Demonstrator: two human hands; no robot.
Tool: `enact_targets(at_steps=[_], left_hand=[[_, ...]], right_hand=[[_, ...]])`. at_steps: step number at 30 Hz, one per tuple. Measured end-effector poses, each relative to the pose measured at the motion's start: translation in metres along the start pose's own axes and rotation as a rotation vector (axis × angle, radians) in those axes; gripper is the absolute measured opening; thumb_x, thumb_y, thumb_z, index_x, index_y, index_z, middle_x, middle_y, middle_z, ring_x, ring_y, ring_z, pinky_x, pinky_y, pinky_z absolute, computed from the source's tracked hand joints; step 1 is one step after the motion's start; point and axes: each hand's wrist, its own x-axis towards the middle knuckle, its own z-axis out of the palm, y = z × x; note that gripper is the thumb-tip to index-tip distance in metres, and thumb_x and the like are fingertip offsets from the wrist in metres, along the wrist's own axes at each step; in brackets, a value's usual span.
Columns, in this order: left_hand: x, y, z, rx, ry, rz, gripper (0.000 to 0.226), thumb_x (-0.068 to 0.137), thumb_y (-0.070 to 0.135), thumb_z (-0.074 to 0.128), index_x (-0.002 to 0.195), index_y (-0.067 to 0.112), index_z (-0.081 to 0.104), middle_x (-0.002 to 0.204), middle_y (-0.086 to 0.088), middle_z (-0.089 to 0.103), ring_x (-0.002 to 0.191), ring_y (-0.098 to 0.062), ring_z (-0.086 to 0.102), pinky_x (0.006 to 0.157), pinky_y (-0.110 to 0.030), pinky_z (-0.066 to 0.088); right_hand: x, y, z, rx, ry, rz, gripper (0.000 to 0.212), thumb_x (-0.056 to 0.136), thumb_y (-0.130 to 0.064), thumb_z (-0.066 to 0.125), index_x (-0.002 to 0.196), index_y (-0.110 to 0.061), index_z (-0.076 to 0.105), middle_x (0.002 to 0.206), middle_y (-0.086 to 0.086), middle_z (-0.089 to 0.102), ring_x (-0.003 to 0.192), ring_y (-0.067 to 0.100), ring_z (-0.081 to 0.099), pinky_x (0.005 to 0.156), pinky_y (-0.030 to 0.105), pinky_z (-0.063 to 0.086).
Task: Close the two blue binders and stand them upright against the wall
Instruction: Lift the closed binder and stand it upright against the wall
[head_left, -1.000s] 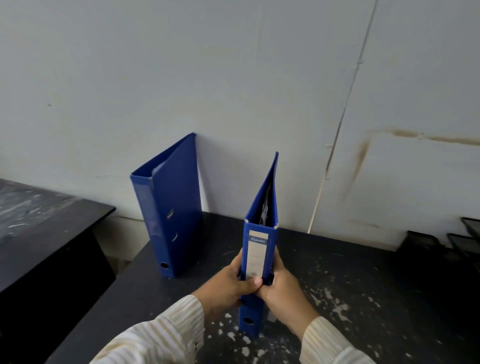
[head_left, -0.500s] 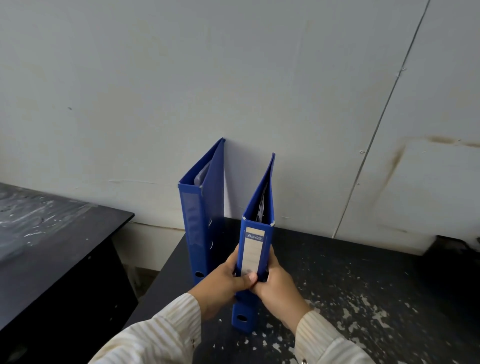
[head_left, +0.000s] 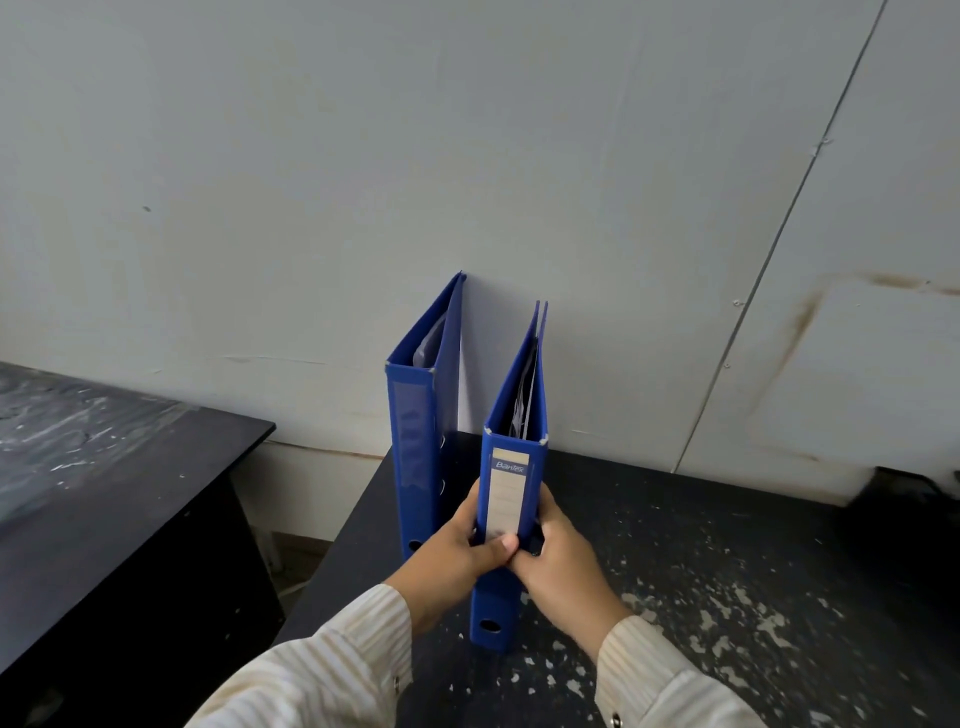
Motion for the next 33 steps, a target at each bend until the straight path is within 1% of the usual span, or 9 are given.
enact_targets(at_steps=[6,8,11,13,18,21,26,30,33], left_hand=[[-0.011,0.010,-0.002,-0.022,0.076,0.119,0.062,0.094,0.025,0.056,0.142,0.050,0.026,0.122,0.034,0.056,0.115,0.013,0.050,0.084,-0.009,0.045],[-0.014,0.017,-0.001,-0.028,0.116,0.159,0.059,0.094,0.020,0.055,0.133,0.056,0.030,0.114,0.037,0.060,0.111,0.012,0.055,0.080,-0.009,0.048],[-0.020,0.029,0.001,-0.012,0.186,0.200,0.056,0.095,0.016,0.053,0.119,0.062,0.033,0.103,0.043,0.061,0.101,0.019,0.057,0.072,-0.007,0.050],[-0.023,0.035,0.002,-0.006,0.240,0.224,0.053,0.095,0.016,0.054,0.115,0.063,0.037,0.106,0.035,0.063,0.105,0.014,0.057,0.072,-0.008,0.050],[-0.028,0.041,0.010,-0.028,0.410,0.274,0.045,0.094,0.007,0.053,0.120,0.043,0.051,0.117,0.014,0.062,0.103,0.008,0.059,0.074,-0.007,0.050],[-0.030,0.043,0.013,0.022,0.478,0.285,0.042,0.095,0.010,0.053,0.128,0.035,0.051,0.120,0.015,0.061,0.106,0.003,0.058,0.078,-0.009,0.051],[-0.032,0.047,0.014,0.060,0.490,0.284,0.038,0.095,0.011,0.053,0.121,0.039,0.053,0.115,0.015,0.062,0.101,0.004,0.060,0.081,-0.015,0.053],[-0.025,0.059,-0.012,0.380,0.671,0.356,0.043,0.092,0.016,0.058,0.130,0.034,0.050,0.129,0.013,0.047,0.123,-0.006,0.046,0.104,-0.026,0.040],[-0.012,0.077,-0.044,0.493,0.775,0.362,0.048,0.091,0.018,0.059,0.134,0.032,0.046,0.146,0.005,0.031,0.136,-0.013,0.028,0.107,-0.025,0.029]], right_hand=[[-0.016,-0.027,-0.012,-0.036,0.220,-0.245,0.089,0.090,-0.010,0.060,0.135,-0.055,-0.001,0.152,-0.009,0.023,0.136,0.008,0.031,0.091,0.015,0.044],[-0.019,-0.041,-0.019,-0.085,0.262,-0.336,0.091,0.091,-0.009,0.057,0.131,-0.059,-0.007,0.155,-0.014,0.010,0.137,0.002,0.023,0.086,0.008,0.042],[-0.021,-0.055,-0.029,-0.177,0.243,-0.417,0.084,0.094,-0.012,0.053,0.131,-0.060,-0.005,0.156,-0.018,-0.004,0.132,-0.007,0.009,0.086,0.002,0.039],[-0.021,-0.059,-0.031,-0.222,0.218,-0.453,0.077,0.094,-0.013,0.052,0.138,-0.055,0.004,0.156,-0.018,-0.007,0.135,-0.006,0.011,0.084,-0.001,0.038],[-0.019,-0.060,-0.027,-0.256,0.161,-0.457,0.055,0.094,-0.011,0.052,0.140,-0.036,0.033,0.157,-0.014,-0.004,0.141,0.011,0.026,0.094,0.016,0.046],[-0.018,-0.061,-0.028,-0.283,0.135,-0.429,0.054,0.093,-0.011,0.054,0.136,-0.036,0.033,0.157,-0.011,-0.003,0.138,0.016,0.032,0.091,0.025,0.053],[-0.018,-0.063,-0.028,-0.309,0.142,-0.347,0.050,0.093,-0.012,0.054,0.133,-0.031,0.032,0.158,-0.001,0.002,0.126,0.021,0.048,0.083,0.025,0.055],[-0.014,-0.063,-0.030,-0.308,0.188,-0.343,0.036,0.093,-0.009,0.052,0.121,-0.027,0.037,0.154,0.006,0.023,0.115,0.020,0.056,0.079,0.024,0.055],[-0.012,-0.065,-0.030,-0.300,0.191,-0.343,0.030,0.093,-0.010,0.054,0.109,-0.029,0.038,0.145,0.007,0.038,0.115,0.018,0.056,0.080,0.025,0.057]])
